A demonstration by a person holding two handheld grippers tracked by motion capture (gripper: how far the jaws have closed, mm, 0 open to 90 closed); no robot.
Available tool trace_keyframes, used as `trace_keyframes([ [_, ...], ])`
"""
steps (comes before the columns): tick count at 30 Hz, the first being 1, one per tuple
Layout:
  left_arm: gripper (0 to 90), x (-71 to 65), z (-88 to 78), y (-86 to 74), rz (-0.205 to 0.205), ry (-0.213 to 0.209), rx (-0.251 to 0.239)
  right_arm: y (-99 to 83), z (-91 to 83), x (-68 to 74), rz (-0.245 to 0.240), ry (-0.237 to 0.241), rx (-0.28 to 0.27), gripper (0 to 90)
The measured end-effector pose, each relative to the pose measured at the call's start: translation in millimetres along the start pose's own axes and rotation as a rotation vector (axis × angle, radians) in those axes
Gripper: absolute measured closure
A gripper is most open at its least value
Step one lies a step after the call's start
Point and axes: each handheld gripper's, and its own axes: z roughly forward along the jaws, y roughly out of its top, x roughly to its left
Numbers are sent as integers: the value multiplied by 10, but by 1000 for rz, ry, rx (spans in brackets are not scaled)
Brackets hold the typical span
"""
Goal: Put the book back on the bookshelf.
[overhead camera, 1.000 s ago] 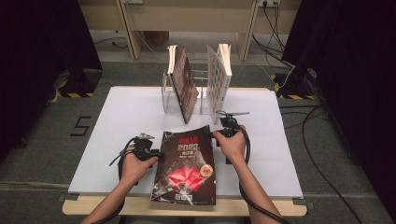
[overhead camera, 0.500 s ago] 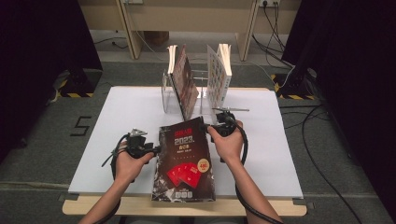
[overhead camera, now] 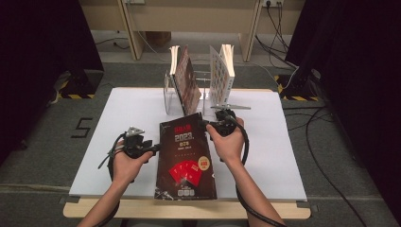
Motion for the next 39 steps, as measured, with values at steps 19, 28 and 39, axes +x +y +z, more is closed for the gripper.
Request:
trace_keyframes([
  [19,499,6,-133,85,-10,0,-53,227,12,374,-101,36,-104,875],
  [28,473,0,-188,129,-13,0,-79,293,25,469,-126,48,-144,875],
  [39,463,-53,-230,178,-3,-9,-107,328,40,519,-141,46,-159,875],
])
